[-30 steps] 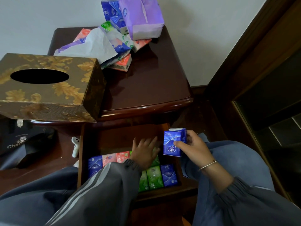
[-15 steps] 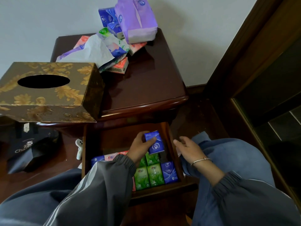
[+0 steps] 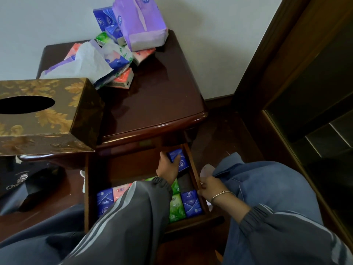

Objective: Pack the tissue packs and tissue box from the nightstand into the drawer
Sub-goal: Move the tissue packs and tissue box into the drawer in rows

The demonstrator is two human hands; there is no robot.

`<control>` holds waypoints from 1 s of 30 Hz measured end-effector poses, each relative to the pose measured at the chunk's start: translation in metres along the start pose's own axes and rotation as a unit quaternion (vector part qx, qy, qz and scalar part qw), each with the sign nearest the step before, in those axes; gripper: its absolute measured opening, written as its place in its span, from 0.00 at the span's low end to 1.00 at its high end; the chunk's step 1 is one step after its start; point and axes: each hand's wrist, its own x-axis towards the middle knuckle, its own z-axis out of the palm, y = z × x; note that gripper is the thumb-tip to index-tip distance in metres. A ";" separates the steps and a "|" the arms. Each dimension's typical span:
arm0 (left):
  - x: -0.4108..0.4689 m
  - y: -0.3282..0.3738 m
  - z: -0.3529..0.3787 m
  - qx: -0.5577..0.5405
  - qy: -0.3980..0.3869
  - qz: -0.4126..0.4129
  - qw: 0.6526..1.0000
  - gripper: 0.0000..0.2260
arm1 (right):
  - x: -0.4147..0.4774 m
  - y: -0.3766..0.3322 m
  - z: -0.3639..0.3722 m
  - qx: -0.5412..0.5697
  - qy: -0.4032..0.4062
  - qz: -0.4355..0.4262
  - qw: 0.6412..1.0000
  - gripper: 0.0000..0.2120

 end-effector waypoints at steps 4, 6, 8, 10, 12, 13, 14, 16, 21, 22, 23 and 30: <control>-0.001 -0.005 0.015 0.094 0.001 0.012 0.995 0.21 | 0.000 0.000 0.000 -0.012 0.004 -0.007 1.000 0.09; -0.002 -0.009 0.021 0.128 0.001 0.006 0.992 0.20 | 0.000 0.000 0.001 -0.027 0.006 -0.003 1.000 0.09; -0.003 -0.014 0.023 0.180 0.000 0.011 0.984 0.19 | 0.001 0.000 0.002 -0.036 0.010 -0.003 0.999 0.08; -0.002 -0.020 0.020 0.254 -0.019 0.022 0.967 0.19 | 0.003 0.000 0.002 -0.037 0.017 -0.005 0.999 0.08; 0.002 -0.027 0.014 0.354 -0.065 0.046 0.932 0.20 | 0.005 0.000 0.004 -0.035 0.024 -0.007 0.999 0.08; 0.004 -0.030 0.011 0.396 -0.082 0.062 0.912 0.20 | 0.006 0.001 0.004 -0.034 0.029 -0.008 0.999 0.08; 0.006 -0.033 0.009 0.418 -0.094 0.079 0.900 0.20 | 0.007 0.002 0.005 -0.031 0.036 -0.007 0.999 0.08; 0.007 -0.037 0.007 0.419 -0.123 0.106 0.893 0.20 | 0.011 0.003 0.007 -0.016 0.049 -0.001 0.999 0.09; 0.014 -0.043 0.002 0.421 -0.189 0.138 0.876 0.18 | 0.018 0.005 0.009 0.024 0.068 0.014 0.997 0.10; 0.015 -0.043 0.001 0.420 -0.198 0.142 0.874 0.18 | 0.019 0.005 0.009 0.034 0.069 0.017 0.997 0.10; 0.015 -0.043 0.000 0.419 -0.206 0.148 0.872 0.19 | 0.020 0.006 0.010 0.039 0.068 0.018 0.997 0.10; 0.012 -0.041 -0.006 0.447 -0.224 0.206 0.841 0.25 | 0.023 0.007 0.011 0.023 0.069 0.020 0.997 0.10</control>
